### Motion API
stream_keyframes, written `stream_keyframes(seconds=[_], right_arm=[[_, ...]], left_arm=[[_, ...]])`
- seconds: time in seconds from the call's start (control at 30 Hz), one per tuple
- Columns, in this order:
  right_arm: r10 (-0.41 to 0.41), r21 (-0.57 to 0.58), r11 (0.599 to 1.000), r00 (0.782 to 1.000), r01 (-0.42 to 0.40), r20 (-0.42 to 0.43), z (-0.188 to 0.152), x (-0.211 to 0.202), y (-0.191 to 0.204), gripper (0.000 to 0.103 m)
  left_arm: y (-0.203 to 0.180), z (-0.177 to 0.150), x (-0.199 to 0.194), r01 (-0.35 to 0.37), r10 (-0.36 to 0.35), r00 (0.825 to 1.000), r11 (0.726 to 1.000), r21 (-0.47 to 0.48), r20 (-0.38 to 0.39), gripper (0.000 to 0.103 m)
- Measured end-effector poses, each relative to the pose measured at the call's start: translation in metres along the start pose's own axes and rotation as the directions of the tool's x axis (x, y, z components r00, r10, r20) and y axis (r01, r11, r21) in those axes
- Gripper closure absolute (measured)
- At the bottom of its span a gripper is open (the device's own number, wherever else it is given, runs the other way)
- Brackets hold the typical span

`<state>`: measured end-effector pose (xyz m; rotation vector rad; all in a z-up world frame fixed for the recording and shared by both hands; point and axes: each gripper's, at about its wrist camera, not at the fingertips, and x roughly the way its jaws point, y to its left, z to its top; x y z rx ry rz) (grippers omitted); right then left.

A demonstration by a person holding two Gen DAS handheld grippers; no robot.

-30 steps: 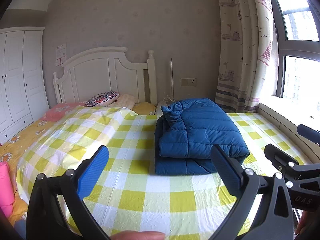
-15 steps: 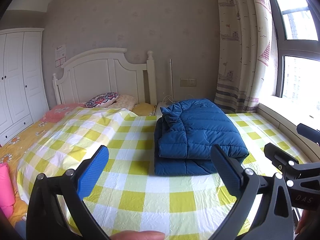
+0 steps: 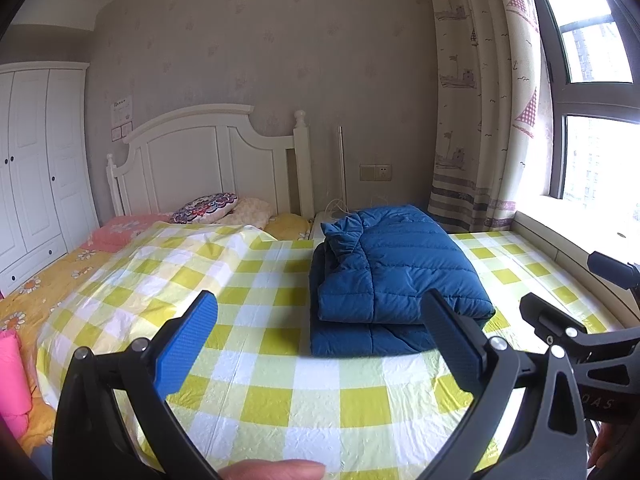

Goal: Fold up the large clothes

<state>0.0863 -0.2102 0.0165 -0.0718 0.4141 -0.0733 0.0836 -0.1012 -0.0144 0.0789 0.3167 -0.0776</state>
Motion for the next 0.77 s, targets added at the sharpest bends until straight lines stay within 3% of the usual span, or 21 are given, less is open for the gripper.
stream_keyframes(seconds=[0.5,0.67,0.77], right_arm=[[0.024,0.001,1.000,0.999,-0.024,-0.027,-0.010,0.010,-0.006,0.004],[0.029,0.012,1.000,0.998,-0.028,-0.057,-0.019,0.024,-0.010,0.004],[0.027,0.018,1.000,0.996,-0.026,-0.087,-0.027,0.037,-0.015,0.004]], left_arm=[[-0.002,-0.005,0.003,-0.016,0.016,1.000,1.000,-0.006,-0.008,0.002],[-0.001,-0.010,0.018,0.030,-0.030,0.998,1.000,-0.003,-0.055,0.002],[0.004,-0.015,0.031,0.015,-0.016,0.997,1.000,-0.007,-0.080,0.002]])
